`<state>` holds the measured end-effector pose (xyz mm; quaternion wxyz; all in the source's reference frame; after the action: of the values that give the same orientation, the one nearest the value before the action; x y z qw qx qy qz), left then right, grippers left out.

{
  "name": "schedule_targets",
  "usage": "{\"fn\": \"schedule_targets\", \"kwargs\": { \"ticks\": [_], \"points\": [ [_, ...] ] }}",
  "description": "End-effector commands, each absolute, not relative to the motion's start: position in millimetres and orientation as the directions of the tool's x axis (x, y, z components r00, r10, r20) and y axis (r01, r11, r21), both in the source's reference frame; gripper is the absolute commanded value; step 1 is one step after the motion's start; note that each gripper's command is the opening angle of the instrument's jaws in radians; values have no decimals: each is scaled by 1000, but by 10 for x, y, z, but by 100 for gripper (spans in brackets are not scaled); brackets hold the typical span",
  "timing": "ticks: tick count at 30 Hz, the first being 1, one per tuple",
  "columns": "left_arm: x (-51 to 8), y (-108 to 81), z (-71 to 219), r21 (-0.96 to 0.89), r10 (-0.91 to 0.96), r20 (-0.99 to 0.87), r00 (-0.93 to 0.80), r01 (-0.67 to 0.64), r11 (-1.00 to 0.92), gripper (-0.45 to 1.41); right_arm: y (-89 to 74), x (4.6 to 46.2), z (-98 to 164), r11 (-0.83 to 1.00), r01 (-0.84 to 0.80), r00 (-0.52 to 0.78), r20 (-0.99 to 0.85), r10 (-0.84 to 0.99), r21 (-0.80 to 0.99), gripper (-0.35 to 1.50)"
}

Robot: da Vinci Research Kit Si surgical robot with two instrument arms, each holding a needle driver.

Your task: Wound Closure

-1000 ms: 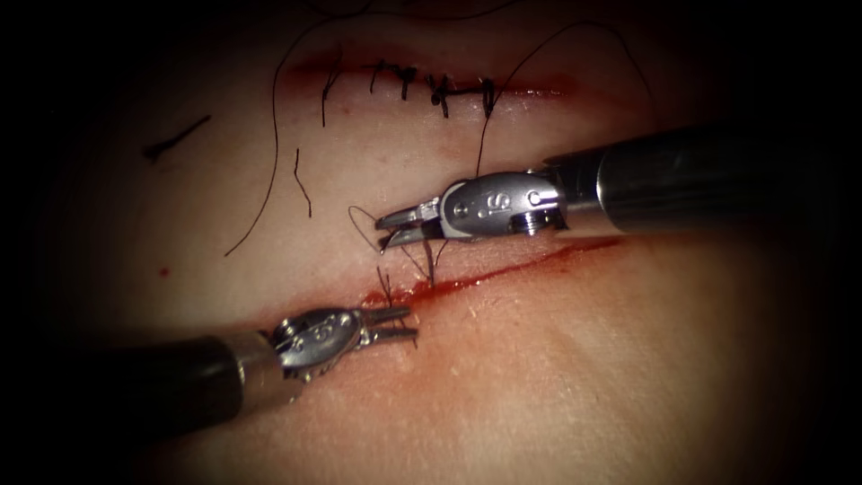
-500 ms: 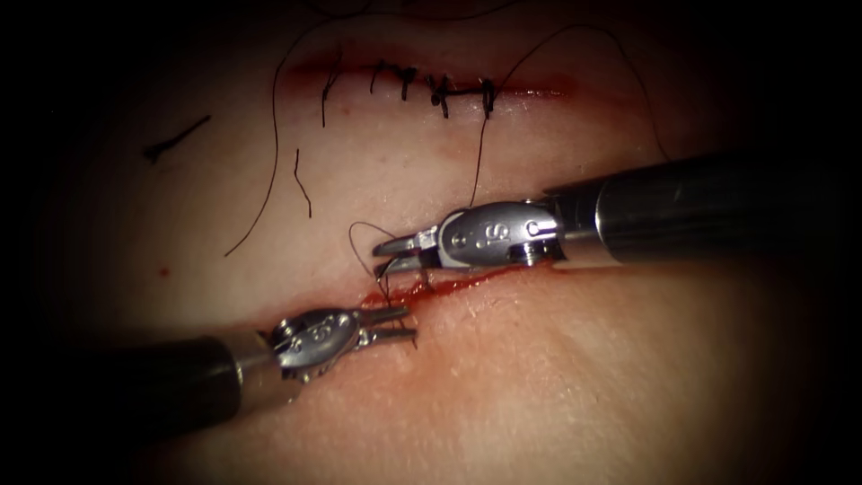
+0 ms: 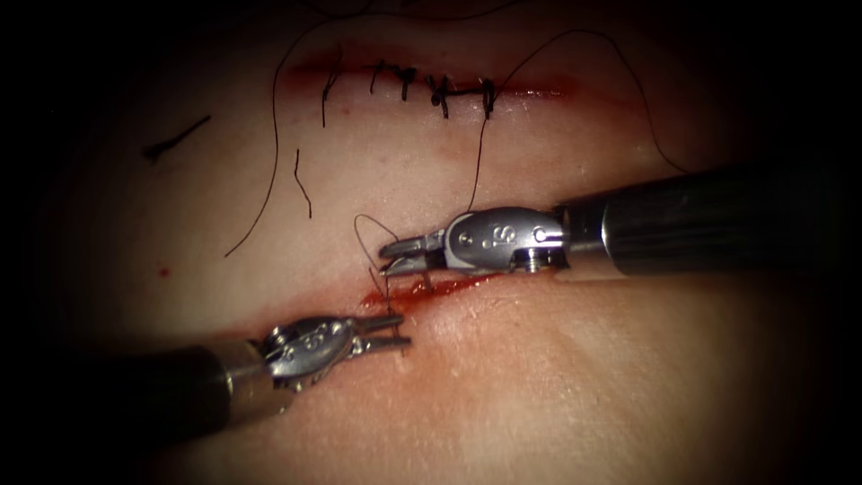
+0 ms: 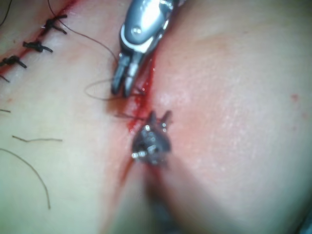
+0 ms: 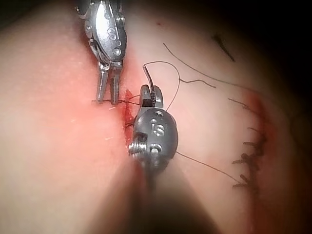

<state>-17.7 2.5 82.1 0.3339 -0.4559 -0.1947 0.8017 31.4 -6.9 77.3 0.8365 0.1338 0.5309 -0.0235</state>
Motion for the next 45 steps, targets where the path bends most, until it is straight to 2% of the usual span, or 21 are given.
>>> {"fn": "schedule_targets", "kwargs": {
  "ticks": [1, 10, 30, 45],
  "points": [
    [-187, 17, 820, -623, 721, -594, -357, -362, -693, 24, -71, 317, 777, 959, 173, 442, -887, 130, 226, -35],
    [-217, 0, 798, -621, 703, -609, -368, -331, -711, 22, -59, 315, 781, 949, 124, 428, -879, 212, 290, -35],
    [-221, -7, 830, -608, 681, -615, -398, -312, -730, 22, -66, 317, 783, 925, 108, 422, -860, 288, 363, -35],
    [-216, -8, 837, -612, 679, -612, -407, -301, -732, 20, -80, 315, 788, 854, 96, 422, -798, 430, 511, -35]
  ]
}}
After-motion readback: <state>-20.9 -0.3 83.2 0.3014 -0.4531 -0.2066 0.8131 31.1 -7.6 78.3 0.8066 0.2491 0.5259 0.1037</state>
